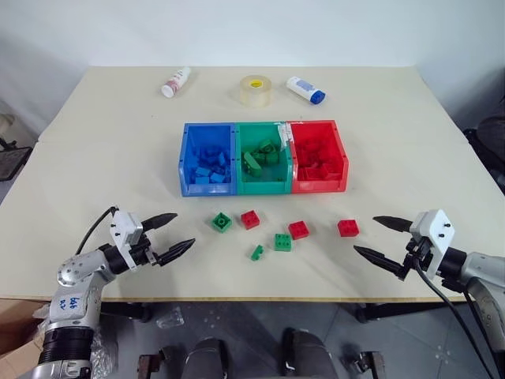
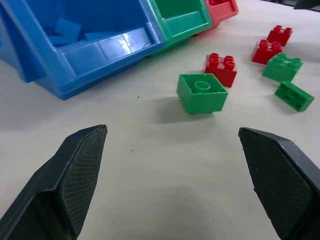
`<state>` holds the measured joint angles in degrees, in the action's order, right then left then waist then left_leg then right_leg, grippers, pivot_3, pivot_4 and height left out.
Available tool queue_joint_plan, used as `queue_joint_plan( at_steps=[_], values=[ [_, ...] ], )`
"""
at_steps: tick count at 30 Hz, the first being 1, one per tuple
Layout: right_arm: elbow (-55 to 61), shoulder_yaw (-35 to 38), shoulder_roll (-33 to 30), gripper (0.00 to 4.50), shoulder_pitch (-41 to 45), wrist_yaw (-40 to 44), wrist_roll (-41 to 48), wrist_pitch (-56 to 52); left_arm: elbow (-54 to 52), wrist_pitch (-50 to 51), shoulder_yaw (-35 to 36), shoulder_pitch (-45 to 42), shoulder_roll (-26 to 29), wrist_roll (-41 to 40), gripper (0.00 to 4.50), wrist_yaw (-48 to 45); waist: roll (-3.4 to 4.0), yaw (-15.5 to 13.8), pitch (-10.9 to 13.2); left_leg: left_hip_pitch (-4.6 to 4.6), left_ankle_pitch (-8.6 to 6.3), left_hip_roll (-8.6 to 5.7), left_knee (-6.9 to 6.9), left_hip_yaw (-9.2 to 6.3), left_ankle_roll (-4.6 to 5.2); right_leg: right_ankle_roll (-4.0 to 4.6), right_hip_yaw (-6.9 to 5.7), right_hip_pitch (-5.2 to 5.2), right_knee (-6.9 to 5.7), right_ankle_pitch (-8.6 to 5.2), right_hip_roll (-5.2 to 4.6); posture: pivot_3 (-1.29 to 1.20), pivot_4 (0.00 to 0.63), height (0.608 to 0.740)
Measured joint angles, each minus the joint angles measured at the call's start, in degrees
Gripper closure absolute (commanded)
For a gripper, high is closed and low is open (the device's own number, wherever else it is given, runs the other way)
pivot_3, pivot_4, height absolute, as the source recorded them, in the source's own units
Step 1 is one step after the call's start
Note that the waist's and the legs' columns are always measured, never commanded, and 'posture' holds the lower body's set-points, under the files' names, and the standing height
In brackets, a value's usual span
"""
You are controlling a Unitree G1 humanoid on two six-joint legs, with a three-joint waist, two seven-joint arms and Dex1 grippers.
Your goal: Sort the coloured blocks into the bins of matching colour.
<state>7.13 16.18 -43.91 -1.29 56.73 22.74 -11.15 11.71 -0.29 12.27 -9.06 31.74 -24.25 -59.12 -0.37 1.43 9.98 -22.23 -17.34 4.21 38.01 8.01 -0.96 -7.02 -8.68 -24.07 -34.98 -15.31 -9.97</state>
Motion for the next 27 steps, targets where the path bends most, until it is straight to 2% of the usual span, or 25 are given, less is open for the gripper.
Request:
queue_joint_plan(
  at_steps=[16,27],
  values=[
    [1.2,0.3,-0.7,0.00,0.1,-2.1,1.3,-7.0,-0.5,2.8,-2.5,-1.9,-0.2,0.3,0.01,1.4,0.00,-0.1,0.0,0.00,0.00,0.00,0.02,0.00,0.00,0.00,0.00,0.02,-0.04,0.00,0.00,0.00,0.150,0.740],
    [8.8,10.6,-5.7,0.00,-12.7,0.1,2.8,-11.6,1.2,2.1,-3.0,-4.6,-0.1,-0.5,0.01,-4.9,-0.02,-1.2,0.0,0.06,-0.05,0.07,0.10,0.00,0.01,0.00,0.00,0.12,0.16,0.00,0.06,0.00,0.150,0.740]
  ],
)
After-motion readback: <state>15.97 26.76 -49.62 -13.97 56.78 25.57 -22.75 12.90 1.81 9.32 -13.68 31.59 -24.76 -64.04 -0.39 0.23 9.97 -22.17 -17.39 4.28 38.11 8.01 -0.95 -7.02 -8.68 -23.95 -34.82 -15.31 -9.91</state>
